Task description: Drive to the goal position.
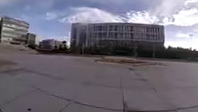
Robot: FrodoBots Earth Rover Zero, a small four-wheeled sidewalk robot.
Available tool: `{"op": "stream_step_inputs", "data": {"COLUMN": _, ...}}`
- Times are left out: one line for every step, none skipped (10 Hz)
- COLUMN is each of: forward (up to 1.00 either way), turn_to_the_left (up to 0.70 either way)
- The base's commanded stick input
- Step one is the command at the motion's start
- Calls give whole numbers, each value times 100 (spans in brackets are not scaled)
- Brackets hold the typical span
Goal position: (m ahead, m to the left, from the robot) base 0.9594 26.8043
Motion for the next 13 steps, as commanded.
{"op": "stream_step_inputs", "data": {"forward": 70, "turn_to_the_left": 1}}
{"op": "stream_step_inputs", "data": {"forward": 70, "turn_to_the_left": 5}}
{"op": "stream_step_inputs", "data": {"forward": 70, "turn_to_the_left": 12}}
{"op": "stream_step_inputs", "data": {"forward": 70, "turn_to_the_left": 14}}
{"op": "stream_step_inputs", "data": {"forward": 70, "turn_to_the_left": 14}}
{"op": "stream_step_inputs", "data": {"forward": 70, "turn_to_the_left": 14}}
{"op": "stream_step_inputs", "data": {"forward": 70, "turn_to_the_left": 14}}
{"op": "stream_step_inputs", "data": {"forward": 70, "turn_to_the_left": 14}}
{"op": "stream_step_inputs", "data": {"forward": 70, "turn_to_the_left": 14}}
{"op": "stream_step_inputs", "data": {"forward": 70, "turn_to_the_left": 14}}
{"op": "stream_step_inputs", "data": {"forward": 70, "turn_to_the_left": 14}}
{"op": "stream_step_inputs", "data": {"forward": 70, "turn_to_the_left": 14}}
{"op": "stream_step_inputs", "data": {"forward": 70, "turn_to_the_left": 14}}
